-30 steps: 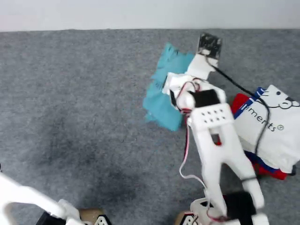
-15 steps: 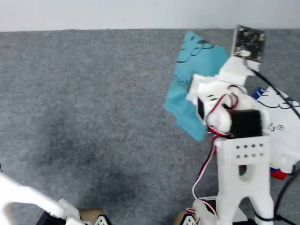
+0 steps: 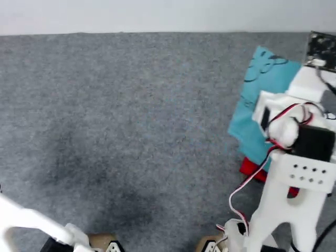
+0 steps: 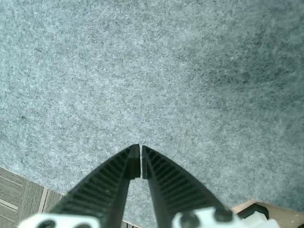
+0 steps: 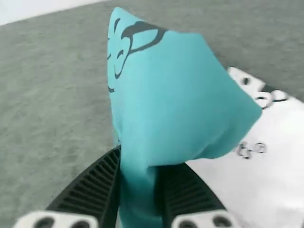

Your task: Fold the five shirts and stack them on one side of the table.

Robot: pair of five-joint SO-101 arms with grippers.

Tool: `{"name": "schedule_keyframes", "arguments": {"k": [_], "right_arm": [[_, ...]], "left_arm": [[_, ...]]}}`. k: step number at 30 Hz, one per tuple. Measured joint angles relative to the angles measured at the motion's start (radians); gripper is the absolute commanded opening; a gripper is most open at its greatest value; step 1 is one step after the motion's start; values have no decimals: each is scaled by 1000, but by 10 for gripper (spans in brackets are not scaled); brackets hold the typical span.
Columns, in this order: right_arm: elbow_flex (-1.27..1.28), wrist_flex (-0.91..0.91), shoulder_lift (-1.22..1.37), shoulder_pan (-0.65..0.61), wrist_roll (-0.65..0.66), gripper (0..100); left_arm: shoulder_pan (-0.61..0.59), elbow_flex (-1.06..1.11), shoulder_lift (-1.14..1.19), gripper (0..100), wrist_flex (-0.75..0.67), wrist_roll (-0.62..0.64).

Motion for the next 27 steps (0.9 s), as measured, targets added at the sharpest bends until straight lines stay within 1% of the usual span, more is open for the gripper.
{"name": "schedule_keyframes", "arguments": {"k": [7, 14, 16, 19, 21, 22, 24, 27], "right_arm": [[0, -37, 95, 132, 75, 8], [0, -146, 282, 292, 172, 24], [0, -172, 354, 324, 210, 95], [0, -187, 439, 361, 242, 285], [-6, -184, 451, 377, 229, 372], [-38, -175, 453, 385, 207, 381], [-110, -143, 451, 390, 181, 358], [-203, -84, 451, 388, 167, 258]], "left_arm": [[0, 0, 0, 22, 0, 0], [0, 0, 0, 22, 0, 0], [0, 0, 0, 22, 0, 0], [0, 15, 0, 22, -2, 0], [0, 35, 0, 22, -5, 0], [0, 40, 0, 22, -5, 0], [0, 41, 0, 22, -5, 0], [0, 41, 0, 22, -5, 0]]}}
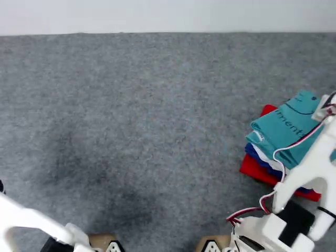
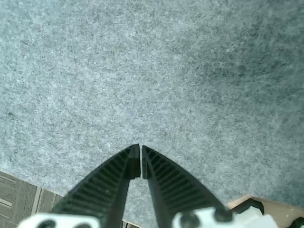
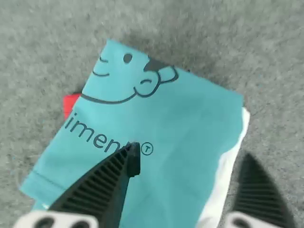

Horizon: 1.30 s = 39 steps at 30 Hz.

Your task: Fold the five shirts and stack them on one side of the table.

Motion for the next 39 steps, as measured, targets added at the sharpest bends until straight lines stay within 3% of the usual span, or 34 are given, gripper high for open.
{"name": "schedule_keyframes", "arguments": {"k": [4, 5, 7, 10, 23, 32, 39], "right_arm": [[-58, 89, 0, -26, -2, 20], [-63, 106, 5, -35, -2, 1], [-64, 137, 14, -51, -5, 53], [-64, 193, 35, -66, -6, 6], [-38, 361, 104, -71, -8, 9], [100, 354, 198, -14, 55, 9], [74, 359, 78, -14, 92, 9]], "left_arm": [[0, 0, 0, 22, 0, 0], [0, 0, 0, 22, 0, 0], [0, 0, 0, 22, 0, 0], [0, 0, 0, 22, 0, 0], [12, 0, 0, 22, 0, 0], [161, 0, 0, 20, 9, 0], [249, 0, 0, 20, 11, 58]]}}
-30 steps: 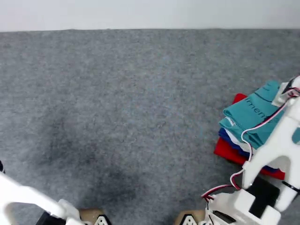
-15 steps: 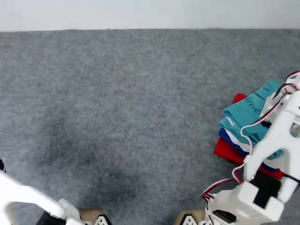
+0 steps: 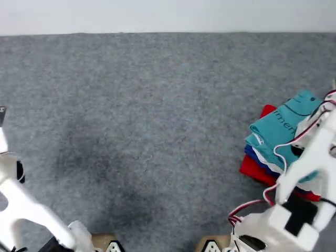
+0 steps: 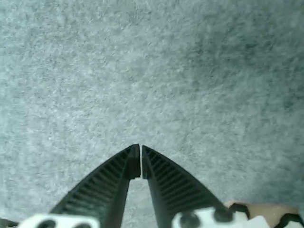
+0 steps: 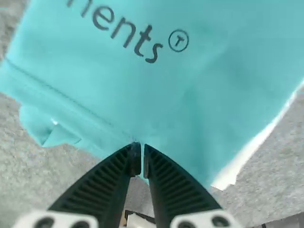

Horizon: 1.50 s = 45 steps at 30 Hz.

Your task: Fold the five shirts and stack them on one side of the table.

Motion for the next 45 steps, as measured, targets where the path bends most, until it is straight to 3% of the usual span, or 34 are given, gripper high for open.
{"name": "schedule_keyframes", "arguments": {"k": [13, 19, 24, 29, 36, 45], "right_arm": [[15, 3, -287, -72, -57, 9], [238, 3, -517, -187, -77, 9], [453, -25, -710, -292, -201, 9], [687, -198, -901, -387, -299, 9], [1045, -477, -1181, -508, -330, 9], [1444, -621, -1568, -609, -330, 9]], "left_arm": [[259, 0, -20, 19, 0, 250], [443, 2, -203, 22, -14, 446], [598, 17, -348, 20, -75, 565], [738, 115, -443, 19, -224, 646], [895, 354, -546, 14, -499, 784], [957, 738, -720, 14, -870, 821]]}}
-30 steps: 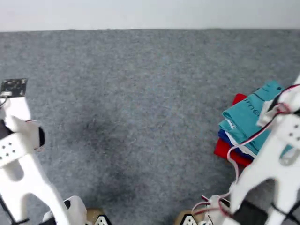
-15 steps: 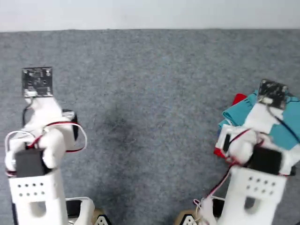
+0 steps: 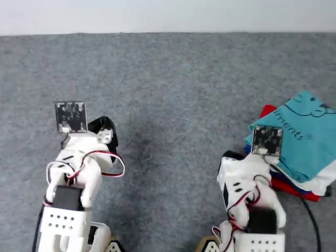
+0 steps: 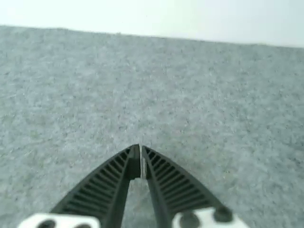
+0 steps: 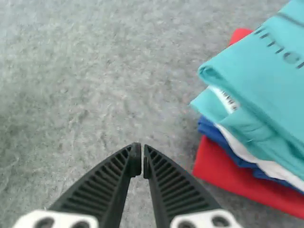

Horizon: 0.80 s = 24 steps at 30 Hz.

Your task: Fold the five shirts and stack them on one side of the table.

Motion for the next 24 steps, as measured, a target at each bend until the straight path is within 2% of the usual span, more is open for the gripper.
{"name": "schedule_keyframes", "arguments": {"k": [2, 7, 14, 19, 24], "right_arm": [[46, -2, -77, -17, 12, 9], [176, -3, -218, -48, 135, 9], [339, -31, -230, -46, 150, 9], [364, -55, -229, -40, 150, 9], [364, 8, -229, -41, 160, 9]], "left_arm": [[0, 75, -35, 14, -48, 0], [0, 247, -115, 14, -157, 0], [9, 483, -224, 14, -307, -48], [25, 502, -278, 14, -292, -80], [29, 502, -292, 14, -196, -83]]}}
